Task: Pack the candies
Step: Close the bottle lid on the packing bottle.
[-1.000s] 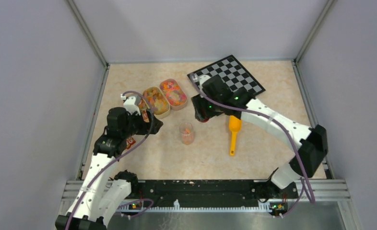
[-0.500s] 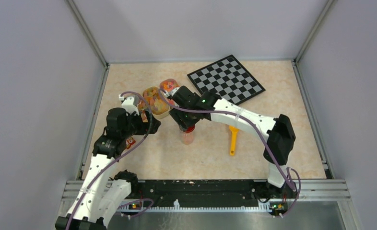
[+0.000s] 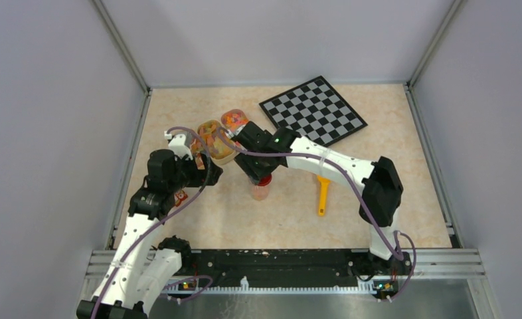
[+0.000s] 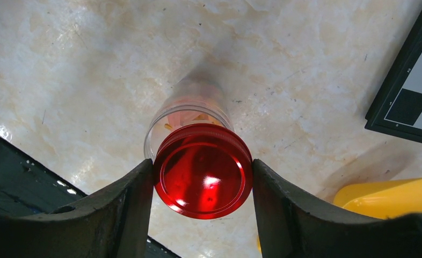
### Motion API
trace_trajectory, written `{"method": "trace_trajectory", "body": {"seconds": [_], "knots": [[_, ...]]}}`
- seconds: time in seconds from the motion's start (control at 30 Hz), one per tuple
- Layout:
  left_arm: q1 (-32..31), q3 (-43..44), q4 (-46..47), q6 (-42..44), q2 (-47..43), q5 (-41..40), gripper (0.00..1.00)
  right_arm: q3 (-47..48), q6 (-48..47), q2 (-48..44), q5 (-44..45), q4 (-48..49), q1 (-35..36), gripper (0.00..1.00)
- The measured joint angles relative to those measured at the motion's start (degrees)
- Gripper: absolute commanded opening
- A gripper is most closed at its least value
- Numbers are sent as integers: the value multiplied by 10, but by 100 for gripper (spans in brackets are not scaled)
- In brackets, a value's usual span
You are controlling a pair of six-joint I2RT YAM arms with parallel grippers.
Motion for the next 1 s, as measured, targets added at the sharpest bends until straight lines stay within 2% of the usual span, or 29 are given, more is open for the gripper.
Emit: {"method": "trace_trajectory", "body": {"seconds": [0.5, 0.73, 0.9, 1.0], "knots": [[1, 0, 0, 0, 0, 0, 99, 19, -3, 22, -9, 5, 0, 58], [1, 0, 0, 0, 0, 0, 99, 30, -4, 31, -12, 7, 0, 70], [1, 0, 0, 0, 0, 2, 99, 30, -3, 31, -15, 7, 0, 71], [1, 0, 0, 0, 0, 3, 99, 30, -3, 31, -17, 1, 0, 68]]}}
